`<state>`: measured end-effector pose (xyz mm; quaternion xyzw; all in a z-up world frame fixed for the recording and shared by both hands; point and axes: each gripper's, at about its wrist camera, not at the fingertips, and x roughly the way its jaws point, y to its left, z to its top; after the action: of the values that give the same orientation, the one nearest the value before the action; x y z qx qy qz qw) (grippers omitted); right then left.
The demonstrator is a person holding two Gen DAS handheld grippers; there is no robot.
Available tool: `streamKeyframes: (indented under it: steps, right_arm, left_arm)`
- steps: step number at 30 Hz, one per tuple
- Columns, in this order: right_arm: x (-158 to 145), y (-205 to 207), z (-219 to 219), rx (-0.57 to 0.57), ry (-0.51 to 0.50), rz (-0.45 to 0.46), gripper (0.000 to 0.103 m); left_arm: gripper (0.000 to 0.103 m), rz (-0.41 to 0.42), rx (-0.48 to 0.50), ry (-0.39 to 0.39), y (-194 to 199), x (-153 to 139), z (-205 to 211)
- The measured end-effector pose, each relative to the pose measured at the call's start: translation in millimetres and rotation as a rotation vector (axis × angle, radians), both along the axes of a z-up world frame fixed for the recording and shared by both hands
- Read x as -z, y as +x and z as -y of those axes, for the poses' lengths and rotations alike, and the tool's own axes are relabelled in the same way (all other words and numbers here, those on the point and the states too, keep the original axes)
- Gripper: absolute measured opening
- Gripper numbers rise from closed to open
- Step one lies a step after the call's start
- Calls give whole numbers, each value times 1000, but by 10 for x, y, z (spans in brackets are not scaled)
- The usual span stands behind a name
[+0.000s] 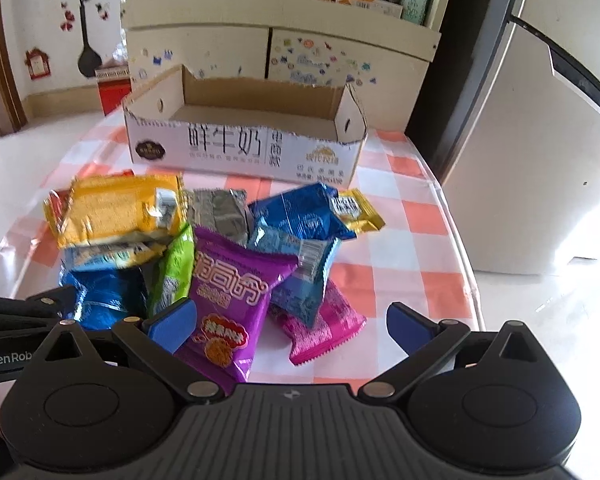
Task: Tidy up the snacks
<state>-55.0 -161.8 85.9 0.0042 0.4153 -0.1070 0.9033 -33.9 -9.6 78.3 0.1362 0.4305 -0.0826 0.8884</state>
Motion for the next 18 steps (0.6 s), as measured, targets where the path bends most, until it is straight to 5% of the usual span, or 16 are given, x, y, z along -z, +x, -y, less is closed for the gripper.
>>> streamKeyframes:
  steps: [18]
  right_arm:
    - [-63,-73,4,-95,67,60,103]
  left_arm:
    - [99,-12,9,-50,-16,-39,-80]
